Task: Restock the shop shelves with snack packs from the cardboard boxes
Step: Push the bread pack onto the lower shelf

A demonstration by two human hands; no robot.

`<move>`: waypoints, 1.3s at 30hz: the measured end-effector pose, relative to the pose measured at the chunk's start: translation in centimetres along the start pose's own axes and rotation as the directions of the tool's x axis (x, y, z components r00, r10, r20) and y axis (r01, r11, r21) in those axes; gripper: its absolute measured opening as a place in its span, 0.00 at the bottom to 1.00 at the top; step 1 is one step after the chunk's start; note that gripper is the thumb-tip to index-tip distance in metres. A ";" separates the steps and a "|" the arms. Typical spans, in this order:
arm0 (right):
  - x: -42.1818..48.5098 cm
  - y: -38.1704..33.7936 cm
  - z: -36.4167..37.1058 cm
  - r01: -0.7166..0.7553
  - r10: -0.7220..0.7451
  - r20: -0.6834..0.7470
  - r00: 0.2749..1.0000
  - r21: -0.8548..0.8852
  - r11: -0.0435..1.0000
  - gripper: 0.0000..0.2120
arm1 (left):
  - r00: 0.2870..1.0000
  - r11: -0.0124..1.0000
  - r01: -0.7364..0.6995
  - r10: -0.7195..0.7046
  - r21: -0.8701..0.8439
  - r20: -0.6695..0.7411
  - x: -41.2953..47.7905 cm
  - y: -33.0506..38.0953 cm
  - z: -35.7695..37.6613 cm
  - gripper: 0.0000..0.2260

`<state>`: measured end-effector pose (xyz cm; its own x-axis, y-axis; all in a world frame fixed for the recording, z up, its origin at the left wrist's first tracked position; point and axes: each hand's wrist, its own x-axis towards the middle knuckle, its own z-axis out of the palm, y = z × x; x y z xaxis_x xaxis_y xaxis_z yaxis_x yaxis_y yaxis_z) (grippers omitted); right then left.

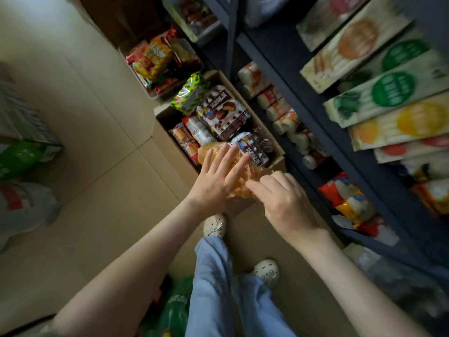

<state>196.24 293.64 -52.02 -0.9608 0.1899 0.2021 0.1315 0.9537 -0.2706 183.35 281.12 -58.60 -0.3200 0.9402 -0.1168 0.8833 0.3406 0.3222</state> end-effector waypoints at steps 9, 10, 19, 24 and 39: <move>-2.6 2.4 -24.5 0.171 -0.219 -0.177 0.960 -0.254 0.952 0.26 | 0.960 0.953 -0.031 -0.056 -0.302 -0.274 1.2 16.6 -16.2 0.46; -3.0 2.6 -27.0 0.164 -0.229 -0.220 0.948 -0.281 0.946 0.25 | 0.948 0.935 -0.012 -0.102 -0.356 -0.301 1.2 19.0 -17.9 0.46; -10.3 2.9 -42.1 -0.214 0.245 -0.419 0.874 0.121 0.969 0.50 | 0.815 0.771 -0.089 -0.308 -0.631 -0.491 1.4 32.7 -31.0 0.35; -12.5 3.9 -46.2 -0.324 0.461 -0.163 0.872 0.514 0.794 0.56 | 0.826 0.619 -0.276 -0.238 -0.735 -0.511 1.4 36.2 -38.1 0.32; -14.0 7.6 -58.3 -0.066 0.694 -0.389 0.606 0.845 0.531 0.34 | 0.924 0.347 -0.340 0.295 -0.874 -0.242 10.1 43.4 -47.4 0.38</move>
<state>224.90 311.90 -2.00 -0.3955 0.8677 0.3009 -0.0731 0.2969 -0.9521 202.15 305.42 -1.29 -0.1180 0.9696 0.2145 0.1156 -0.2012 0.9727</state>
